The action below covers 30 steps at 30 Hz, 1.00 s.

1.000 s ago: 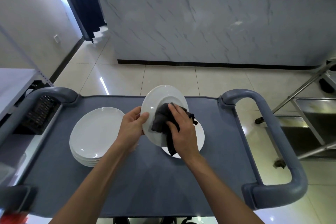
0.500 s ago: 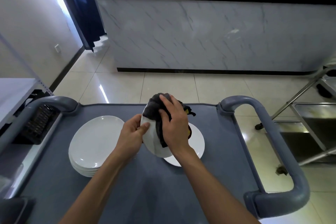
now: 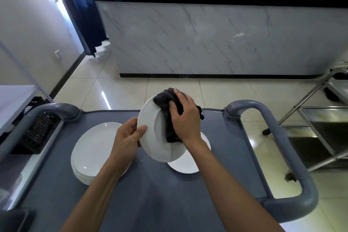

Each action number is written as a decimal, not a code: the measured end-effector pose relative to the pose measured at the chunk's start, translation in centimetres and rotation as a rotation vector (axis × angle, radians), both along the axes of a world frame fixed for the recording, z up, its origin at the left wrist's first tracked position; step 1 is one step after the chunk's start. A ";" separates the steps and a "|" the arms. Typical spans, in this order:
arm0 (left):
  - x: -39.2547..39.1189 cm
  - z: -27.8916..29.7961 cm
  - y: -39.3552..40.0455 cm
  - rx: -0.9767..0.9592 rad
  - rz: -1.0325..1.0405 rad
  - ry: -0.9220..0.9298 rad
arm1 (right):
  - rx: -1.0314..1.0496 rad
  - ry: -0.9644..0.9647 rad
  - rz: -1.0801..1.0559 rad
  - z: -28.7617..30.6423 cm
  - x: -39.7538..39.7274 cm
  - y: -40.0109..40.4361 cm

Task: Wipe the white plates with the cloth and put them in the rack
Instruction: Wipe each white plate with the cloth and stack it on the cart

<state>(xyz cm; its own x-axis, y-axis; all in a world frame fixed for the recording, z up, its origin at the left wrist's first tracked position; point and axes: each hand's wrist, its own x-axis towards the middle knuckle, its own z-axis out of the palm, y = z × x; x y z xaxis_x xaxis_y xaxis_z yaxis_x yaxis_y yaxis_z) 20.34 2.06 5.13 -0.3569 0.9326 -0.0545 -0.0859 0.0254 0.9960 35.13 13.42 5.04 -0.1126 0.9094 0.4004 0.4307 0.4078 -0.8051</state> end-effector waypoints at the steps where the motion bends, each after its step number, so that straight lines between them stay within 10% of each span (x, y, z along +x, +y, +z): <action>1: 0.0 0.0 -0.1 0.005 0.004 -0.008 | -0.026 0.008 -0.008 0.0 0.2 0.1; 30: 1.0 -0.1 1.1 -0.068 0.168 -0.201 | -0.102 -0.487 -0.021 -3.2 1.5 -5.0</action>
<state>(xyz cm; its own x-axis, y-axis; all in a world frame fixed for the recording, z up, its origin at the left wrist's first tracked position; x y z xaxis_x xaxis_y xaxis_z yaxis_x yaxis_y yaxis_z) 21.37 3.18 5.01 -0.4819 0.8530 -0.2003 -0.2900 0.0605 0.9551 36.62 8.42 1.79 -0.2457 0.9453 0.2145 0.7740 0.3246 -0.5437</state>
